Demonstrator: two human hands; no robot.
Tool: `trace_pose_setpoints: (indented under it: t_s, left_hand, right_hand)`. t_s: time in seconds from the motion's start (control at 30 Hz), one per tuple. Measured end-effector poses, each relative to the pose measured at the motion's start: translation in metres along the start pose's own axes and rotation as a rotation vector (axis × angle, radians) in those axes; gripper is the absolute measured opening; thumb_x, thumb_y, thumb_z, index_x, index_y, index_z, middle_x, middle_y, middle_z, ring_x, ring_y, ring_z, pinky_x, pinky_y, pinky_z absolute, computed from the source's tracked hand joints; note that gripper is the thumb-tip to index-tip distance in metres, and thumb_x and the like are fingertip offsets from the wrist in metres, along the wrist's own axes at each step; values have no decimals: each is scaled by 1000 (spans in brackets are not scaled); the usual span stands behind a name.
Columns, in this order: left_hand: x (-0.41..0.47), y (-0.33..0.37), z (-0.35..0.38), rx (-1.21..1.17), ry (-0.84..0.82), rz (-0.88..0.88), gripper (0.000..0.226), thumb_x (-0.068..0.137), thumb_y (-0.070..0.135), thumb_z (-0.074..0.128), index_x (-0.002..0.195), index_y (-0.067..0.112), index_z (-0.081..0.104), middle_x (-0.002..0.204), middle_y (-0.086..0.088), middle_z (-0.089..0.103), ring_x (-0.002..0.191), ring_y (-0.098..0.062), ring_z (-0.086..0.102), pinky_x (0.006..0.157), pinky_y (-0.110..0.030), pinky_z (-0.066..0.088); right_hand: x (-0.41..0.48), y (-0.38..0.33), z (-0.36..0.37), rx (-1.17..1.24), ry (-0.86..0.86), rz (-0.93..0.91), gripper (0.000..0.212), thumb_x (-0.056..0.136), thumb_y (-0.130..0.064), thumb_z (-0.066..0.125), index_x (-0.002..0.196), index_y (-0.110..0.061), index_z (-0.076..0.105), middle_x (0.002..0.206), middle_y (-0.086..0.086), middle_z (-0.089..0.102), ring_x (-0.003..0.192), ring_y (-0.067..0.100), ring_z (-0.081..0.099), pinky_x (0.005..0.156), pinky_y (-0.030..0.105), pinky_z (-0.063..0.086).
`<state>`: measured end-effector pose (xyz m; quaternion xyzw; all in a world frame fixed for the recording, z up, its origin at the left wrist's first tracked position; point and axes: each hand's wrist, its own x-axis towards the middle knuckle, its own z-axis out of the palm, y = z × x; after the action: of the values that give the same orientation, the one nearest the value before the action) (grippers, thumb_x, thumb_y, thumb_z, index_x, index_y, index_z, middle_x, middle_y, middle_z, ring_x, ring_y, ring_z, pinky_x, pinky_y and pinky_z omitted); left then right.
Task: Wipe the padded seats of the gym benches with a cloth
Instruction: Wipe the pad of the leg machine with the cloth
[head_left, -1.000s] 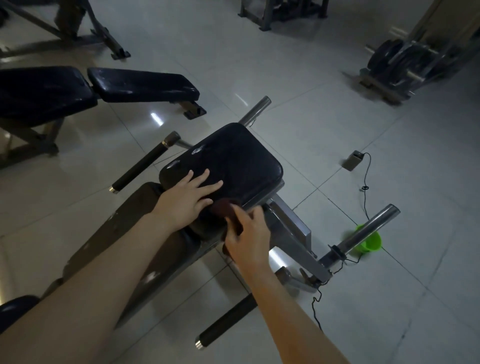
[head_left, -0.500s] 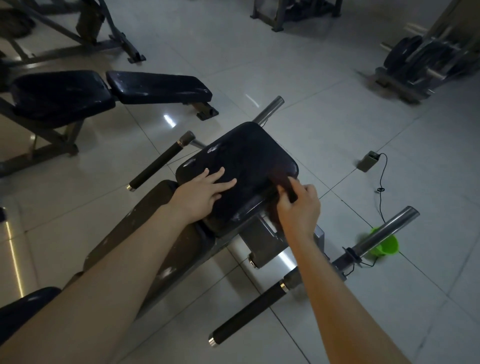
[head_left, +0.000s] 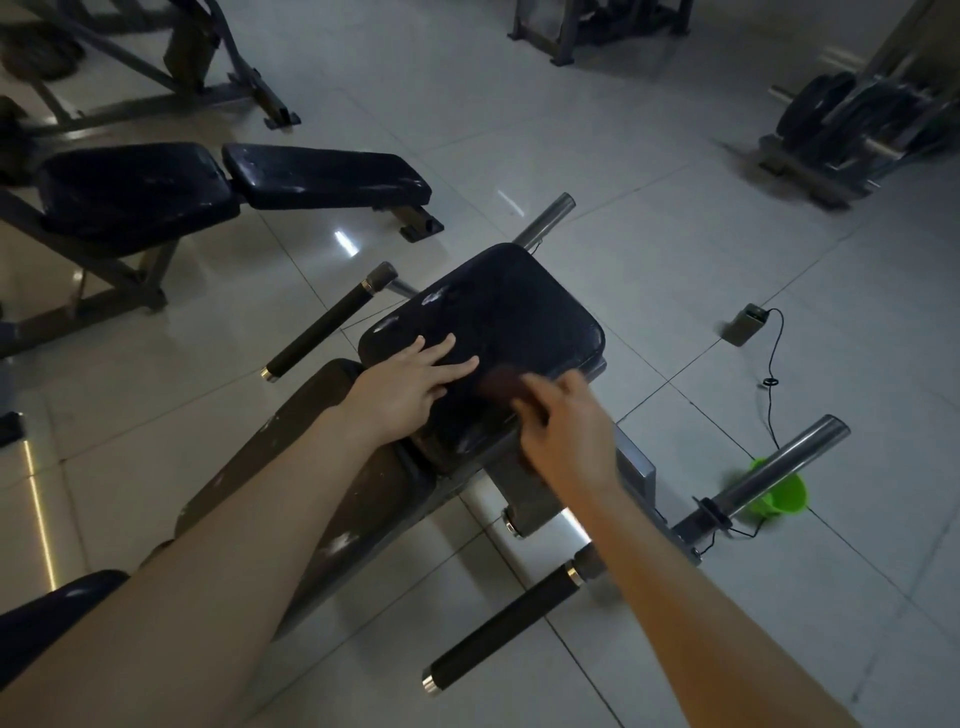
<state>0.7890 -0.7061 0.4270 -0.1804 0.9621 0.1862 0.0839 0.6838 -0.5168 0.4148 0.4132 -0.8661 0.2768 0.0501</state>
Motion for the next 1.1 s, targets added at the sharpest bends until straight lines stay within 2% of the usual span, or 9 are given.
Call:
trace_pose_setpoints:
  t_s: [0.13,0.2,0.33,0.5,0.63,0.77,0.87,0.97,1.1]
  left_hand:
    - [1,0,1,1,-3,-11,56,105,21,40,149,50,21,163,12,5,151,-22,2,121,-42,20]
    - [0,0,4,-7,1,-23,57,105,20,40,149,50,21,163,13,4,151,-22,1,121,-42,19]
    - [-1,0,2,-20,-12,-13,56,105,20,40,150,48,22,164,12,4,151,-22,1,121,-43,19]
    - [-3,2,-3,-76,-13,-13,54,104,19,42,147,48,28,163,14,6,151,-20,0,121,-45,20]
    - [-6,10,-15,-419,-28,-53,46,100,10,47,131,44,53,161,11,20,151,-17,4,122,-48,8]
    - [-17,34,-33,-914,30,-31,42,98,8,50,131,33,57,126,12,59,115,7,53,104,-20,41]
    - [-22,41,-40,-1191,-53,-139,43,99,30,52,142,33,47,122,6,59,112,-12,58,96,-32,45]
    - [-29,38,-44,-1208,-245,-100,44,92,49,52,129,27,61,120,1,68,114,-17,63,98,-37,45]
    - [-33,43,-45,-1166,-233,-121,39,84,37,68,122,32,64,115,3,70,108,-17,67,93,-35,53]
  right_hand:
    - [27,5,-5,37,108,255,34,98,-27,59,131,-23,62,101,-3,48,82,9,44,65,11,28]
    - [13,-7,5,34,119,213,31,95,-23,63,126,-19,65,100,1,51,82,10,45,71,18,36]
    - [-35,-38,35,36,9,-54,24,86,-14,72,110,-16,71,92,3,55,72,10,46,60,21,43]
    - [-31,-43,27,199,-138,79,29,92,-26,67,121,-25,68,95,-4,57,75,8,54,64,17,44]
    - [-12,-38,0,660,-260,426,22,97,-24,60,118,-28,62,100,-8,65,84,1,63,72,14,52]
    - [5,-38,-12,1168,-258,662,17,100,-12,51,110,-18,64,109,5,67,103,17,67,86,31,56]
    - [19,-39,-16,1393,-250,741,22,101,-8,45,114,-16,61,109,10,65,103,30,64,98,48,51]
    - [30,-42,-23,1472,-219,873,23,98,-5,46,104,-19,64,90,5,69,85,22,68,81,40,59]
    - [31,-43,-24,1462,-186,1028,16,98,-21,53,100,-14,67,92,10,70,82,23,69,59,29,57]
